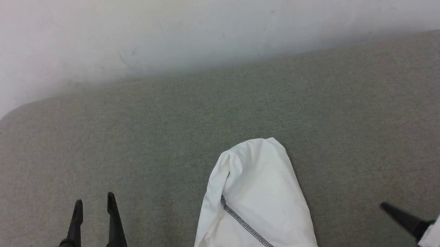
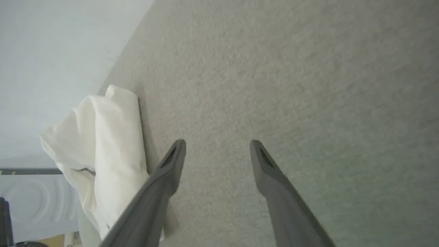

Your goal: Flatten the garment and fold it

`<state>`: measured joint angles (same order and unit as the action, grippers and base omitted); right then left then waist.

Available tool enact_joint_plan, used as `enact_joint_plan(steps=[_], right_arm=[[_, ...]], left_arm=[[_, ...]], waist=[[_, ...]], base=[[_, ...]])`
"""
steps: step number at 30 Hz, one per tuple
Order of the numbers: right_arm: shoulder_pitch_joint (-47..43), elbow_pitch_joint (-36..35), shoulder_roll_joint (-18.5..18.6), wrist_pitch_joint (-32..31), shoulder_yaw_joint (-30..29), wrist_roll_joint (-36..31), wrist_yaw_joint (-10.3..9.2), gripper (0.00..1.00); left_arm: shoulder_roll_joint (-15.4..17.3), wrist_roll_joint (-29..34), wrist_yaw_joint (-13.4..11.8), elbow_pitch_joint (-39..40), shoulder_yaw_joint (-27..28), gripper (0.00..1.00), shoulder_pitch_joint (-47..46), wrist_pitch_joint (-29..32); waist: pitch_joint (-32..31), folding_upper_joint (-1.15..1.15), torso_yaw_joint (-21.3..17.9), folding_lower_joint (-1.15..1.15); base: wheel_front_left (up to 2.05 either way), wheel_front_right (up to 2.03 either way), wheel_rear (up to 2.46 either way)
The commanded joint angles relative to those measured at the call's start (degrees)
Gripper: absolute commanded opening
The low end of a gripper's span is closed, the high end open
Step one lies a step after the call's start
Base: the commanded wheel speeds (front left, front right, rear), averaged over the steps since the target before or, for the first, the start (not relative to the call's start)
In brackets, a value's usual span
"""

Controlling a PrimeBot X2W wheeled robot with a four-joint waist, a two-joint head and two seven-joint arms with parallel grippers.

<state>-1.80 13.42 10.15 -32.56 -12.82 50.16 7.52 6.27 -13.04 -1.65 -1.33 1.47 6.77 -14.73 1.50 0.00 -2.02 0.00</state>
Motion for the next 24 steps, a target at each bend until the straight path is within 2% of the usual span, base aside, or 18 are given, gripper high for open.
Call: enact_joint_plan(steps=[1,5,13,14,15,16,21,24], right_arm=[[1.3,2.02,-2.25,-4.54,-0.13,2.97,-0.03,1.0],[4.76,5.85,-5.44,-10.02,0.73,7.31,-0.03,1.0],[11.23,12.16,-7.12,-10.86,7.76,12.09,-0.03,1.0],[11.99,13.02,-7.17,-10.7,9.18,12.43,-0.03,0.94],[12.67,14.0,-7.2,-10.52,10.5,12.59,-0.03,0.16],[13.32,14.9,-7.22,-10.36,11.77,12.96,-0.03,0.0],[15.56,17.67,-7.25,-9.09,16.3,13.62,-0.03,0.0],[16.19,16.42,-6.26,-6.91,18.28,12.18,-0.03,0.0]], left_arm=[[0.23,-0.08,-0.12,-0.11,0.05,1.0,-0.94,-0.27],[0.08,-0.13,-0.07,-0.33,-0.12,1.0,-1.33,-0.27],[-0.09,-0.18,0.22,-0.6,-0.7,1.0,-2.1,-0.27],[-0.02,-0.05,0.22,-0.77,-0.85,1.0,-2.12,-0.27],[0.05,0.08,0.21,-0.96,-1.0,1.0,-2.18,-0.27],[0.08,0.15,0.22,-1.06,-1.14,1.0,-2.28,-0.27],[-0.03,0.17,0.2,-1.11,-1.59,1.0,-2.67,-0.27],[-0.08,0.13,0.13,-1.16,-1.65,1.0,-2.51,-0.27]], waist=[[0.33,0.0,0.44,0.0],[0.62,0.0,1.03,0.0],[1.14,0.0,2.33,0.0],[1.24,0.0,2.53,0.0],[1.3,0.0,2.73,0.0],[1.37,0.0,2.9,0.0],[1.35,0.0,3.5,0.0],[0.88,0.0,3.39,0.0]], base=[[0.0,0.0,0.0],[0.0,0.0,0.0],[0.0,0.0,0.0],[0.0,0.0,0.0],[0.0,0.0,0.0],[0.0,0.0,0.0],[0.0,0.0,0.0],[0.0,0.0,0.0]])
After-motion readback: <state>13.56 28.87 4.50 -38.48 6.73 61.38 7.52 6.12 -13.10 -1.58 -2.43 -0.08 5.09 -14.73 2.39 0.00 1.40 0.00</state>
